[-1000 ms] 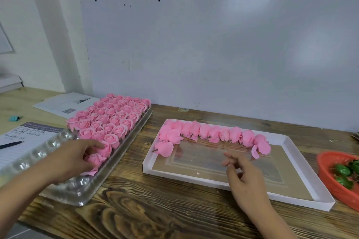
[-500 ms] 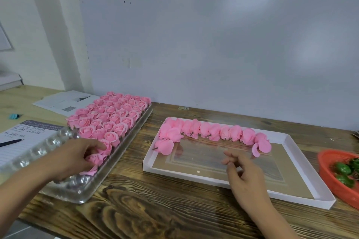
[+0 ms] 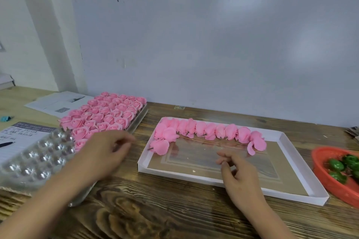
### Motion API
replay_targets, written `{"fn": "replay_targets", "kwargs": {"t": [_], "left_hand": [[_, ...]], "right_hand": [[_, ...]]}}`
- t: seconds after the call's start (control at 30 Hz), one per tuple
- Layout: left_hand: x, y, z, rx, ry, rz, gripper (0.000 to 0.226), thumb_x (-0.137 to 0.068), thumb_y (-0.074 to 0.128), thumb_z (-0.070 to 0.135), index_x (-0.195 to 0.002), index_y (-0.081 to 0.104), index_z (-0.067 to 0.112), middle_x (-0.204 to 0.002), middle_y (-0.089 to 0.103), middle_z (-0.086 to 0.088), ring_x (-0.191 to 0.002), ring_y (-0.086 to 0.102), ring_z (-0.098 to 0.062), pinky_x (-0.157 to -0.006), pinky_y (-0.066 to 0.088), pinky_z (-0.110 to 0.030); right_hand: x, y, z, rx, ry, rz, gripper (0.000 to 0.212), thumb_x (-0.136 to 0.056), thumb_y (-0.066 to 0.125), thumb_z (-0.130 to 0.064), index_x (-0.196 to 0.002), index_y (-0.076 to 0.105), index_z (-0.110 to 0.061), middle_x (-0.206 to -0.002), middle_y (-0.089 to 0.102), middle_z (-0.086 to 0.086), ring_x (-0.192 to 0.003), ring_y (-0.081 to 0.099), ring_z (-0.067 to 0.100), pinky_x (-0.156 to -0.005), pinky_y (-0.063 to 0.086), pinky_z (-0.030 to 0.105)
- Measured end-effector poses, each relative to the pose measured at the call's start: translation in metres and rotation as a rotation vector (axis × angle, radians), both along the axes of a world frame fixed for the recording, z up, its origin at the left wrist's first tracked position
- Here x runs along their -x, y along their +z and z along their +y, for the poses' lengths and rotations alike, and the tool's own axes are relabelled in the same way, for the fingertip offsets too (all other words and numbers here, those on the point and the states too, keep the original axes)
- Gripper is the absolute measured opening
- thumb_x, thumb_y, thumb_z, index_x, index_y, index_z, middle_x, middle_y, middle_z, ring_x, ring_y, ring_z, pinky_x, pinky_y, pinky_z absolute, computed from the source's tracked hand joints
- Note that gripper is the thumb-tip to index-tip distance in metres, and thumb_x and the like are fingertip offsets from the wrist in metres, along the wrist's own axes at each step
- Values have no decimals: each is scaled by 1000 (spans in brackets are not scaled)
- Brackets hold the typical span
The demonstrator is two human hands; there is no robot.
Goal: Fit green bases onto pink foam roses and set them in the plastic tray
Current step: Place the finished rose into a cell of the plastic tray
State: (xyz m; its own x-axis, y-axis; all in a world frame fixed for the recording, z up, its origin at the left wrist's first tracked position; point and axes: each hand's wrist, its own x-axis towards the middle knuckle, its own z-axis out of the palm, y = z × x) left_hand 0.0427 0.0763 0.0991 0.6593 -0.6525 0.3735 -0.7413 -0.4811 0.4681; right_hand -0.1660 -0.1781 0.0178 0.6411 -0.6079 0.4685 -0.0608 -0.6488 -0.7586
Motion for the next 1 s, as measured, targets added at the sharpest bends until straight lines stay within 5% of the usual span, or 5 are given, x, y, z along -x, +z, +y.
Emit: {"fn": "replay_targets", "kwargs": {"t": [0.3,0.63,0.73,0.9,1.0], "left_hand": [[67,-87,-95,-212,-369,-67,27,-95,58,50,-113,66,31,-112,62,16,-103,54,-1,-92,44,-19],[66,-105,-99,5,-373,-253,21,-93,56,39,-86,71,26,-86,69,13,-79,61,-4,-71,44,-17],[65,-103,-97,17,-394,-261,20,-94,59,37,-88,73,23,-89,70,10,-83,63,-9,-72,50,-24],[65,-100,-98,-39,-402,-232,31,-93,50,36,-93,76,18,-97,74,2,-94,64,-17,-84,52,-34],[67,-96,-97,12,-408,-264,29,-80,48,31,-79,73,16,-77,72,0,-70,66,-16,-64,53,-20]], "right_hand": [[1,1,-8,-8,-34,103,26,-91,60,-15,-104,63,-37,-85,68,-17,-83,59,-5,-67,41,6],[-34,17,-12,-136,-17,247,19,-85,62,-10,-94,66,-26,-76,65,-10,-66,58,0,-62,42,6],[-71,25,1,-217,141,396,22,-85,59,-16,-101,62,-30,-85,68,-2,-70,60,10,-62,46,20],[-133,35,33,168,274,502,42,-91,51,-13,-130,58,-25,-110,66,-4,-98,61,16,-82,48,29],[-162,43,43,384,347,622,43,-91,48,-10,-132,57,-20,-125,62,9,-108,56,27,-85,48,33]]}}
